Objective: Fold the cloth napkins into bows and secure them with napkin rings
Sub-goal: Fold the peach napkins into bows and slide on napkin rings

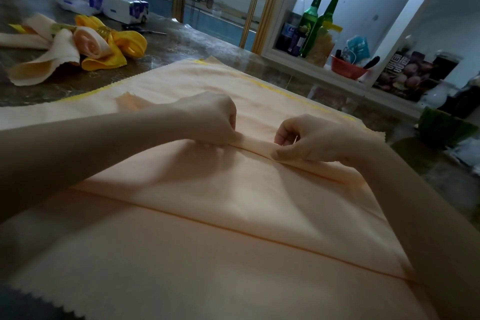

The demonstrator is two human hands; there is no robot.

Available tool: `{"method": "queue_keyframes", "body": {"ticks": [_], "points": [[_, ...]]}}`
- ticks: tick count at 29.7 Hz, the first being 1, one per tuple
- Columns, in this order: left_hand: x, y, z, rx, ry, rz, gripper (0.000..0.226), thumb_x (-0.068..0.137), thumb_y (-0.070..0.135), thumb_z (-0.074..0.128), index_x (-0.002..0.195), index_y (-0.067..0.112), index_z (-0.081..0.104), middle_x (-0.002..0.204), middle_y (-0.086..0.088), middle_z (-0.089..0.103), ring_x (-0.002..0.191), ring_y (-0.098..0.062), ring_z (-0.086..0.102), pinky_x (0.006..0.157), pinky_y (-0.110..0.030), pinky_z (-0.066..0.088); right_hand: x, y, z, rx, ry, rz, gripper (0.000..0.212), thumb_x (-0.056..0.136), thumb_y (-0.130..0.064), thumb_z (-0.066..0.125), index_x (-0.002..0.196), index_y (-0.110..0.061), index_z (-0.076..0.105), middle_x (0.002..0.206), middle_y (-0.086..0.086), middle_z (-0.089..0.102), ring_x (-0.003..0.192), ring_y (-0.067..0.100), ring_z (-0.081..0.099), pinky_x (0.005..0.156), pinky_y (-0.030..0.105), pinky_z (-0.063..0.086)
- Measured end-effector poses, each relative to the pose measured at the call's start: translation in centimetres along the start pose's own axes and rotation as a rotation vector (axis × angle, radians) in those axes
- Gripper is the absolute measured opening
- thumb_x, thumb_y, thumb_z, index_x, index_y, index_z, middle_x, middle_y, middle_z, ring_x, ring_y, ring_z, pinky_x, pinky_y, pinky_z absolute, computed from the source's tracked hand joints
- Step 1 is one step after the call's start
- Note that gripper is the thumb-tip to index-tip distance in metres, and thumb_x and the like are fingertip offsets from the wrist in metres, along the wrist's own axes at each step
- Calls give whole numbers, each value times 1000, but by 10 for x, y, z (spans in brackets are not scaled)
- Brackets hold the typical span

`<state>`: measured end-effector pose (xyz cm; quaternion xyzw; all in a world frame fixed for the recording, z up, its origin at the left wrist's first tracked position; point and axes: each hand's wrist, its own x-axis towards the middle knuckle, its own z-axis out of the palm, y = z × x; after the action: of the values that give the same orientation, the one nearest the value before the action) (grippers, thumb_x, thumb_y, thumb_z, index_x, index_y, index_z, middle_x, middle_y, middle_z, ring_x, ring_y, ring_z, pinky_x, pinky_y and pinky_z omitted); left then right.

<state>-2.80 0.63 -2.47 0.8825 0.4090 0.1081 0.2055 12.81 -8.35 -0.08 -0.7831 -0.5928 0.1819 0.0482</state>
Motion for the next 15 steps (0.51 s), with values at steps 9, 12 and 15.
{"method": "queue_keyframes", "body": {"ticks": [9,12,15], "points": [[-24,2,0,351,140,157,16,84,41,61,88,25,63,73,10,46,70,-13,49,49,-21,32,-4,-14,2,-160,-65,-45,15,79,-20,67,83,-23,53,82,-3,55,65,12,52,58,26,44],[-24,-1,-3,237,97,166,11,84,37,62,78,28,59,70,12,46,66,-8,44,52,-18,31,-10,-10,-7,-43,-211,-8,13,82,-21,70,91,-20,60,88,3,63,70,17,64,75,33,53],[-23,-3,-2,175,40,170,8,83,32,64,77,28,61,69,12,49,64,-3,46,53,-19,35,-13,-10,-9,20,-227,-26,12,87,-27,64,86,-15,64,81,3,66,67,18,65,66,27,52]]}}
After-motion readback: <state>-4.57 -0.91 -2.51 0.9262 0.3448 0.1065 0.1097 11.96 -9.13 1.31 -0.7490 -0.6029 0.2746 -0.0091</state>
